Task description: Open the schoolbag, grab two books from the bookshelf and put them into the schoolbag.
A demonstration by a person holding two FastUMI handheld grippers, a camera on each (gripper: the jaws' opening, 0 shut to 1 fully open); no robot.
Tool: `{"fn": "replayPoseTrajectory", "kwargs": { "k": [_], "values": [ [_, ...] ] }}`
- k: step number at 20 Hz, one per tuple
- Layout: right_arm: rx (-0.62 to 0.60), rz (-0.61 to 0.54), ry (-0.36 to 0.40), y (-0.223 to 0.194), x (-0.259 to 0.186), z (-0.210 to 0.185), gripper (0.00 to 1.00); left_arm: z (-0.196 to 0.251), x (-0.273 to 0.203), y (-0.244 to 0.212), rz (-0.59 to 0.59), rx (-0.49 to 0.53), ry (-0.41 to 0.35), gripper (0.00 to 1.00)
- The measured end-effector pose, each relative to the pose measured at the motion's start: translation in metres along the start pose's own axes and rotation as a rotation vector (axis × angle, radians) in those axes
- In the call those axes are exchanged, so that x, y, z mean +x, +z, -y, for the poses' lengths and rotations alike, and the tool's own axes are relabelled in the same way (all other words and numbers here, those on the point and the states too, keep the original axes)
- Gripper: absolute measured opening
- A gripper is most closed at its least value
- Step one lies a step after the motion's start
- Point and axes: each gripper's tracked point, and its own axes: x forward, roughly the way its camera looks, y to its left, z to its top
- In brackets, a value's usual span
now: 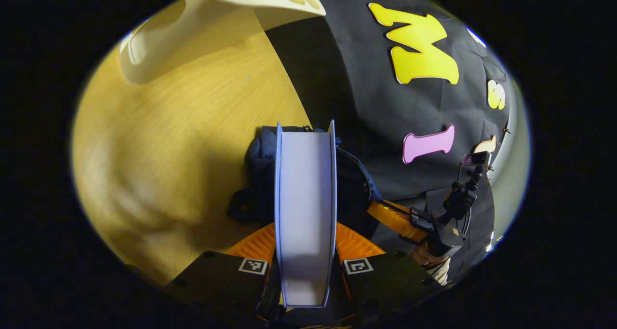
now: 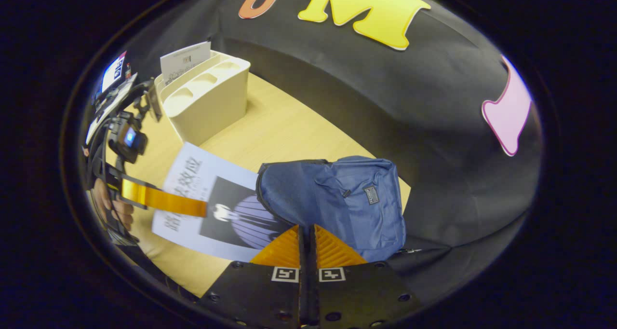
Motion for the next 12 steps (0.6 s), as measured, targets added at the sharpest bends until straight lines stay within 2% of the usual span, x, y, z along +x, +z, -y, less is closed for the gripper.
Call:
{"fn": "replayPoseTrajectory", "kwargs": {
  "k": [1, 6, 12],
  "values": [
    [-0.005, 0.006, 0.003, 0.002, 0.000, 0.000, 0.00, -0.002, 0.016, 0.002, 0.009, -0.007, -0.015, 0.43],
    [-0.039, 0.034, 0.018, 0.008, -0.004, -0.002, 0.01, -0.004, 0.086, 0.018, 0.080, -0.068, -0.122, 0.43],
    [-0.024, 0.046, 0.027, 0.013, -0.005, -0.002, 0.00, 0.007, 0.140, 0.019, 0.083, -0.080, -0.174, 0.43]
  ]
}}
